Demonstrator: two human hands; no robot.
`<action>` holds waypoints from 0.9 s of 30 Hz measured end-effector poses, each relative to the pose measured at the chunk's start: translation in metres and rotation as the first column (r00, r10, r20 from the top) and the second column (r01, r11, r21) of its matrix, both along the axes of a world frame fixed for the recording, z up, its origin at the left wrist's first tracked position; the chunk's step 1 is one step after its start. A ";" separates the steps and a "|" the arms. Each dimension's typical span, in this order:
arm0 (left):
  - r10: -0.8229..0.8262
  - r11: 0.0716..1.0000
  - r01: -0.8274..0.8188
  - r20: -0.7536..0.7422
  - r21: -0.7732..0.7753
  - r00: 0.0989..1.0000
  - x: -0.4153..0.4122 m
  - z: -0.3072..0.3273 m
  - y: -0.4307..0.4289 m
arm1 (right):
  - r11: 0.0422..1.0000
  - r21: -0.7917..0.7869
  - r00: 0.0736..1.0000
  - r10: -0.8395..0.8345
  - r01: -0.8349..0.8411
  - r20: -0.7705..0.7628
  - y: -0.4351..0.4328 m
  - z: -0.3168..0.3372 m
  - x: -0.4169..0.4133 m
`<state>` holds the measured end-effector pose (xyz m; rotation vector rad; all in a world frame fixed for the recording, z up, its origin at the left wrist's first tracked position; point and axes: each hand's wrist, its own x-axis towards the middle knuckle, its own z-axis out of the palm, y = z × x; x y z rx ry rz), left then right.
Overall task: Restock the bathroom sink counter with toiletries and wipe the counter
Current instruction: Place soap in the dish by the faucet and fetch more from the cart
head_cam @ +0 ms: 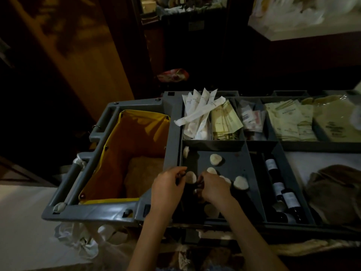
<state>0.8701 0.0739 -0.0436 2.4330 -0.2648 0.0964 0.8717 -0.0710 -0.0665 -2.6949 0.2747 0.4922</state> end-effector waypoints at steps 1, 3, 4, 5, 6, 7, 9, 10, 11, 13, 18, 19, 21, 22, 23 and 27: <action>-0.010 1.000 0.010 -0.001 0.000 1.000 0.000 0.000 -0.001 | 1.000 -0.013 1.000 -0.001 0.000 -0.010 -0.002 -0.001 -0.001; -0.024 1.000 0.024 -0.005 0.001 1.000 0.000 -0.002 -0.002 | 1.000 0.026 1.000 -0.005 0.006 -0.019 -0.007 -0.001 -0.004; -0.031 0.999 0.032 -0.009 0.004 0.999 -0.001 -0.003 -0.003 | 0.996 0.085 1.000 -0.014 0.016 -0.024 -0.011 -0.001 -0.005; -0.038 0.999 0.038 -0.014 0.005 0.999 -0.001 -0.004 -0.003 | 0.988 0.152 0.999 -0.028 0.032 -0.028 -0.015 0.000 -0.007; -0.044 0.999 0.044 -0.021 0.004 0.999 -0.001 -0.006 -0.004 | 0.974 0.222 0.999 -0.043 0.048 -0.030 -0.019 0.001 -0.008; -0.045 0.999 0.046 -0.026 0.002 0.999 -0.002 -0.007 -0.005 | 0.954 0.291 0.997 -0.069 0.073 -0.023 -0.023 0.002 -0.009; -0.045 0.999 0.045 -0.027 -0.013 0.999 -0.003 -0.007 -0.005 | 0.885 0.441 0.986 -0.165 0.146 0.004 -0.030 0.007 -0.012; -0.044 0.999 0.044 -0.025 -0.024 0.999 -0.004 -0.007 -0.005 | 0.825 0.532 0.973 -0.232 0.192 0.010 -0.034 0.012 -0.014; -0.042 0.998 0.041 -0.025 -0.038 0.999 -0.006 -0.006 -0.005 | 0.749 0.624 0.957 -0.291 0.223 0.008 -0.036 0.017 -0.015; -0.028 0.994 0.025 -0.028 -0.103 0.999 -0.009 -0.005 -0.005 | 0.553 0.794 0.926 -0.375 0.253 -0.034 -0.039 0.030 -0.017; -0.101 0.846 -0.023 -0.202 -0.532 0.974 -0.018 0.011 -0.015 | 0.235 0.950 0.897 -0.435 0.204 -0.085 -0.039 0.050 -0.018; -0.132 0.796 -0.030 -0.222 -0.605 0.966 -0.020 0.015 -0.017 | 0.255 0.949 0.900 -0.432 0.184 -0.058 -0.039 0.051 -0.019; -0.177 0.730 -0.032 -0.234 -0.682 0.956 -0.022 0.020 -0.018 | 0.287 0.944 0.906 -0.422 0.165 -0.030 -0.037 0.053 -0.018; -0.186 0.713 -0.029 -0.229 -0.700 0.955 -0.022 0.021 -0.019 | 0.282 0.946 0.908 -0.419 0.159 -0.028 -0.036 0.053 -0.017; -0.181 0.704 -0.033 -0.224 -0.710 0.958 -0.023 0.022 -0.019 | 0.270 0.950 0.909 -0.416 0.156 -0.031 -0.035 0.054 -0.017; -0.137 0.693 -0.080 -0.240 -0.717 0.961 -0.025 0.023 -0.019 | 0.312 0.941 0.916 -0.400 0.134 0.002 -0.029 0.054 -0.017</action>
